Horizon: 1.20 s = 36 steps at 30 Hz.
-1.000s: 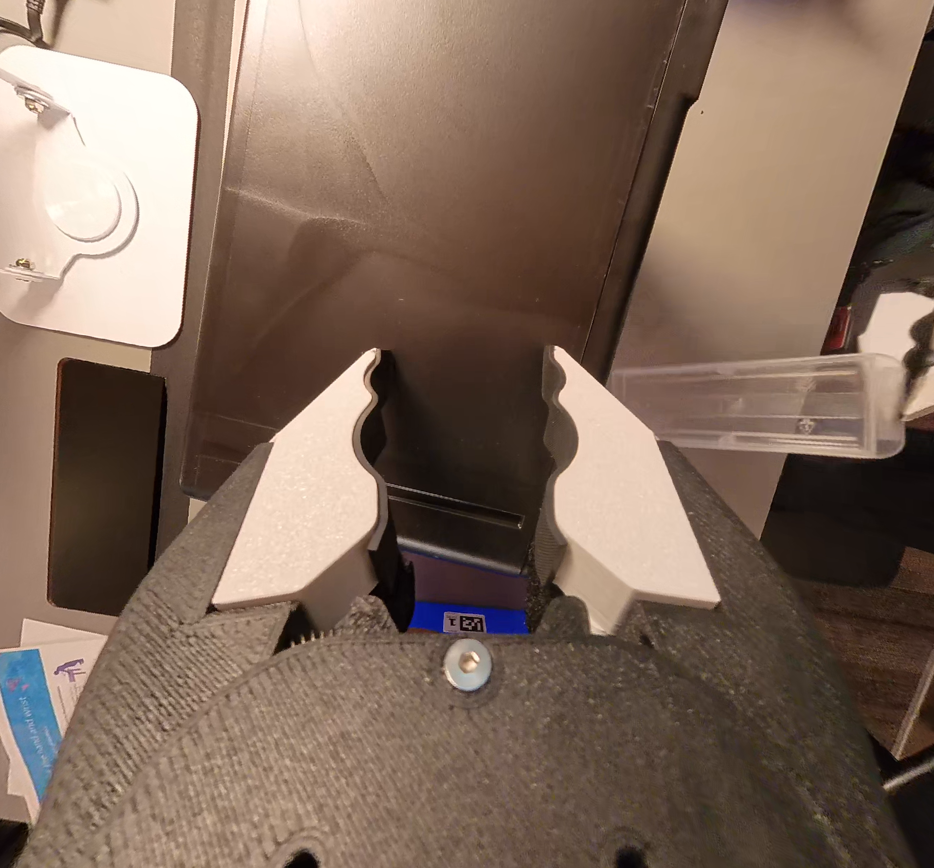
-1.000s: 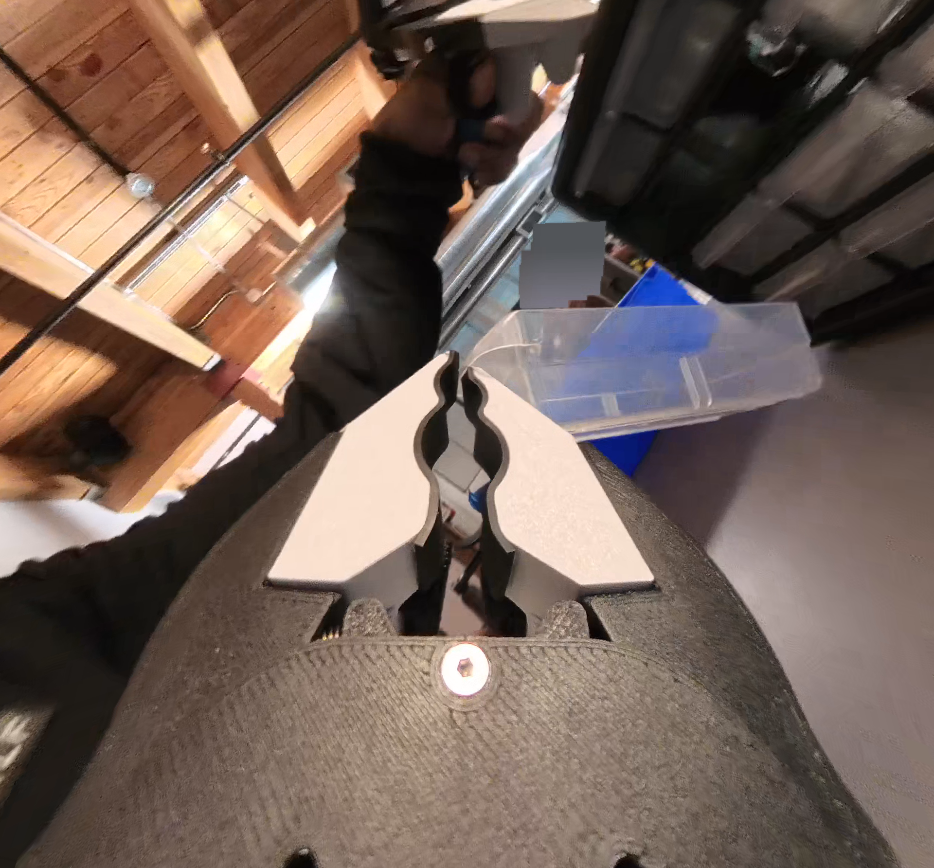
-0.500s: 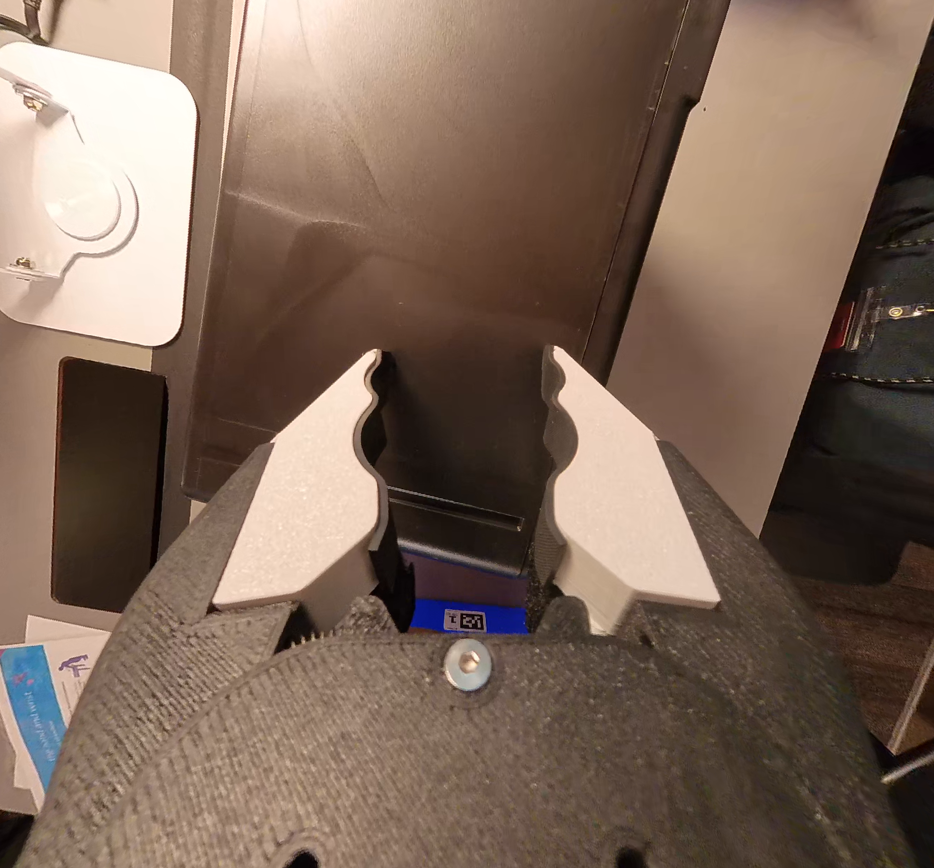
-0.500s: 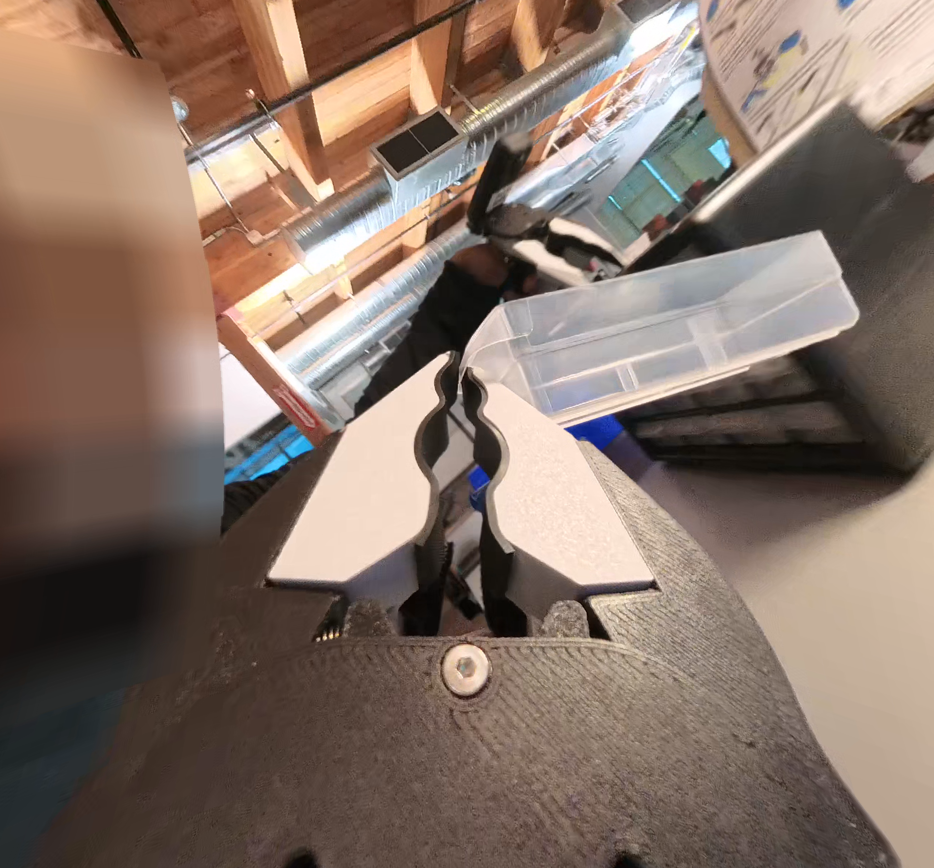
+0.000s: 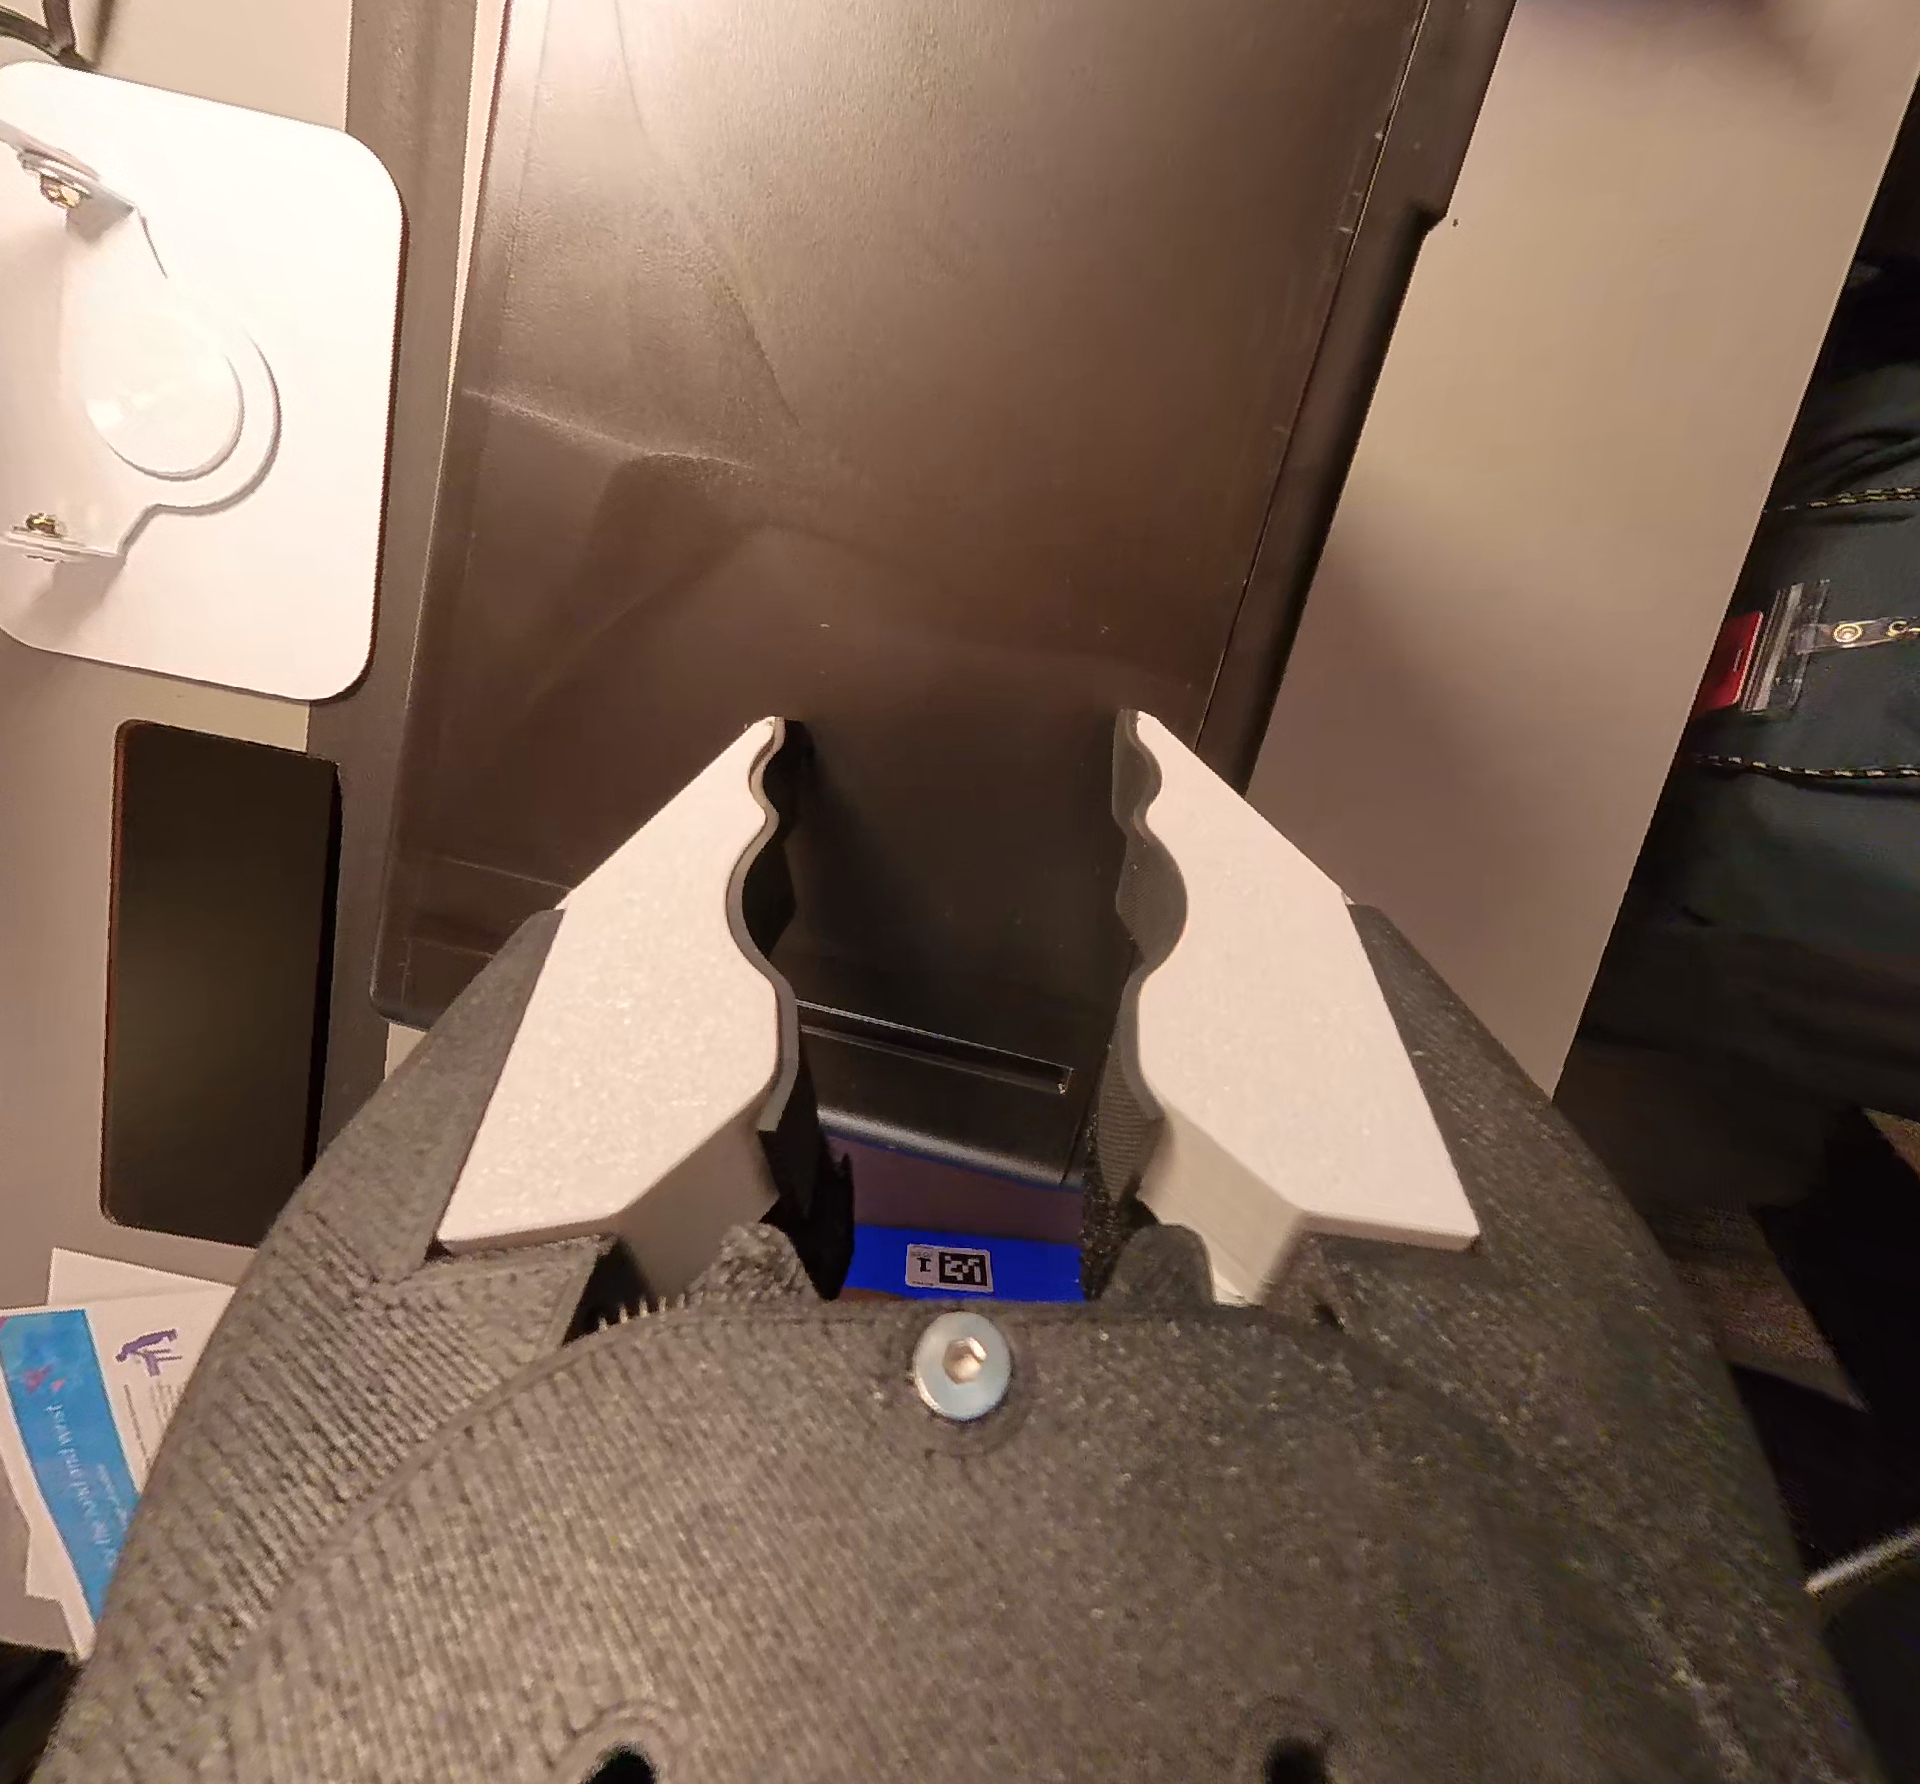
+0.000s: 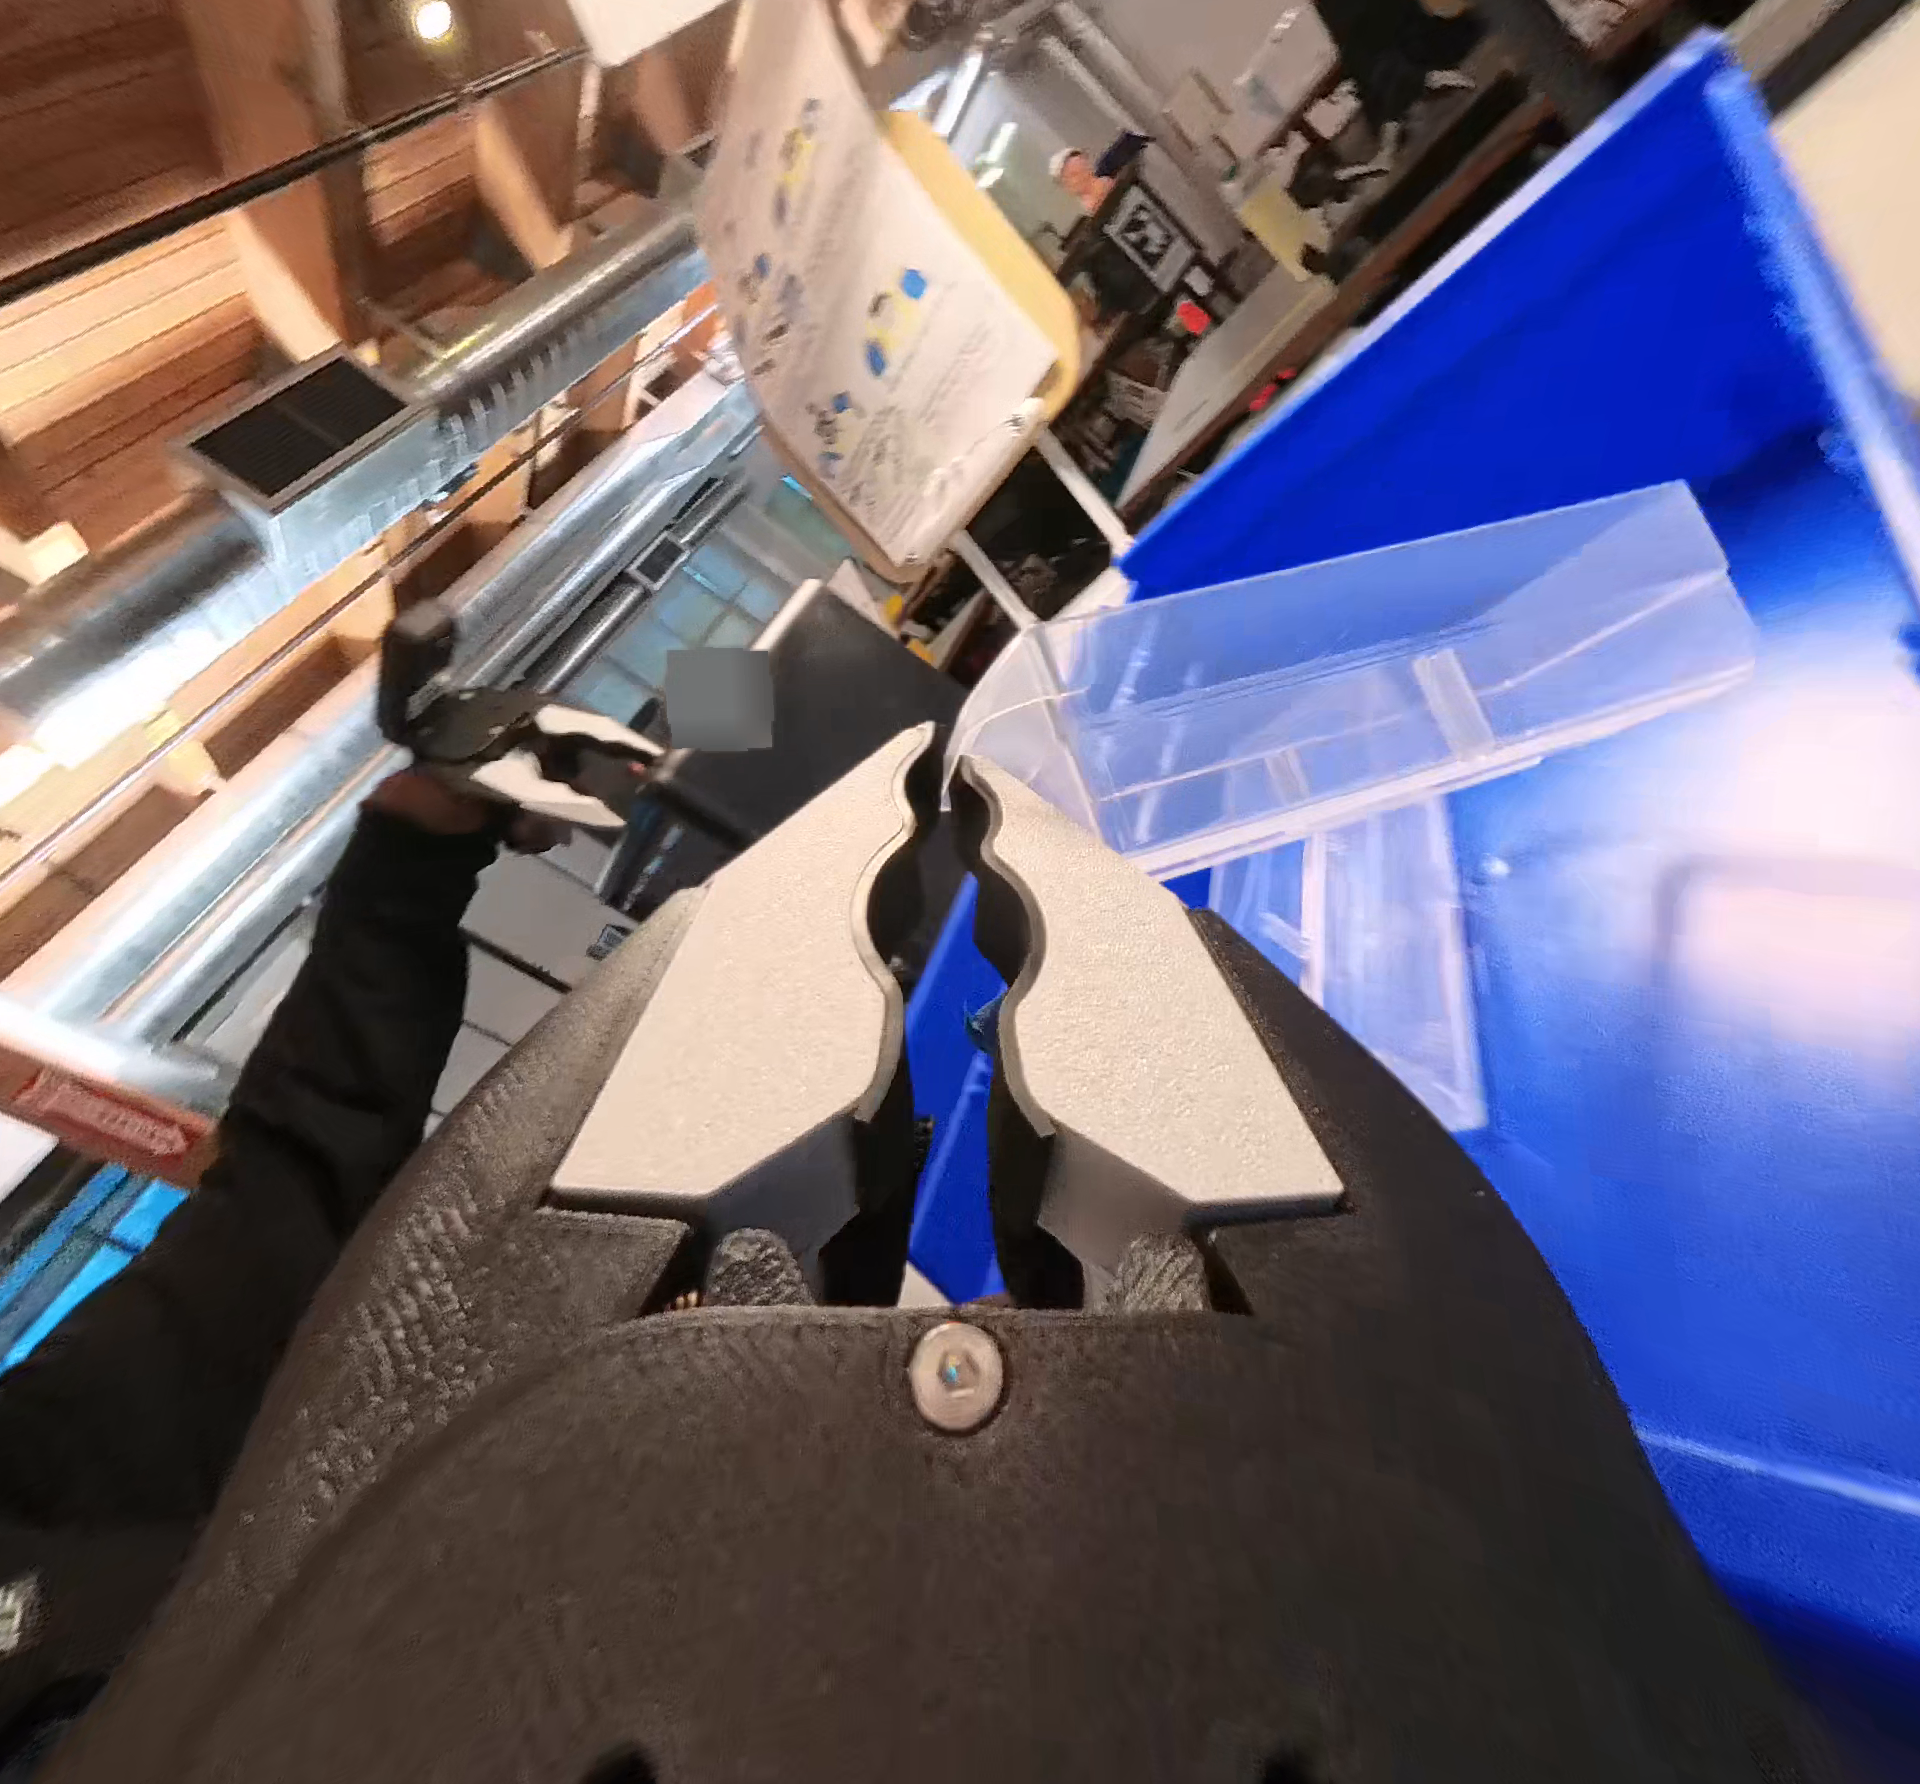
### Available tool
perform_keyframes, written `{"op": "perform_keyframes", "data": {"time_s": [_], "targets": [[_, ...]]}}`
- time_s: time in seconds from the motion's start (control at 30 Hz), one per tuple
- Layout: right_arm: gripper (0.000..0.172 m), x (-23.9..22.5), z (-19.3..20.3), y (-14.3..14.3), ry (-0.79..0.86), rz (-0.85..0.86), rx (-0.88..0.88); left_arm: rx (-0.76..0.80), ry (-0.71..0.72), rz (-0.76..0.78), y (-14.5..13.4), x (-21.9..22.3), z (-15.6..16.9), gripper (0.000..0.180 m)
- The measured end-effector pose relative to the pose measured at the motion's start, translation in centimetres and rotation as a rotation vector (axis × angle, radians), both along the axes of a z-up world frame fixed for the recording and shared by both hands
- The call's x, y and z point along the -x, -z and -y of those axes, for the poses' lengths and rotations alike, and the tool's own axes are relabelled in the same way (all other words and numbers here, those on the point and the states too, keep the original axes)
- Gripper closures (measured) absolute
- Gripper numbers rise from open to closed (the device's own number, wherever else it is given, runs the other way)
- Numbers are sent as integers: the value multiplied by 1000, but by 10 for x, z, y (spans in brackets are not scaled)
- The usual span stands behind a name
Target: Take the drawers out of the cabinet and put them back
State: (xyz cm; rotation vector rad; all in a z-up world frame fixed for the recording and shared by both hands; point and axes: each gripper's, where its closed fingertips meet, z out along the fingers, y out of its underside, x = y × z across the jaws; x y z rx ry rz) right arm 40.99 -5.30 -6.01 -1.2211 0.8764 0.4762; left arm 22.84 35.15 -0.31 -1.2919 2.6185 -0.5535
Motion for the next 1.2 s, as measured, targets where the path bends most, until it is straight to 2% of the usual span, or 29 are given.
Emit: {"op": "perform_keyframes", "data": {"time_s": [0.2,0.23,0.3,0.33,0.4,0.57,0.67,0.87,1.0,1.1,1.2], "targets": [[172,-3,-3,46,35,-146,142,-7,8,-8,0,0,0,112],[165,-6,1,52,73,-168,175,-7,9,-8,0,0,0,112],[131,-10,10,59,127,-165,259,-6,11,-7,0,-1,0,112],[117,-9,13,59,136,-152,296,-6,12,-6,0,-1,0,112],[102,-4,17,58,148,-112,368,-5,12,-5,0,-1,0,112],[98,11,31,48,207,66,561,-5,10,-4,0,-1,1,112],[99,29,24,33,170,128,531,-6,10,-4,0,-1,1,112],[103,138,-66,-11,-170,216,225,-9,7,-9,0,-1,1,112],[116,222,-144,-17,-367,212,40,-14,8,-15,0,-1,0,112],[122,248,-205,-8,-396,135,-57,-18,7,-18,0,-1,0,112],[127,232,-254,-1,-309,-9,-138,-16,-1,-20,0,-1,0,112]]}}
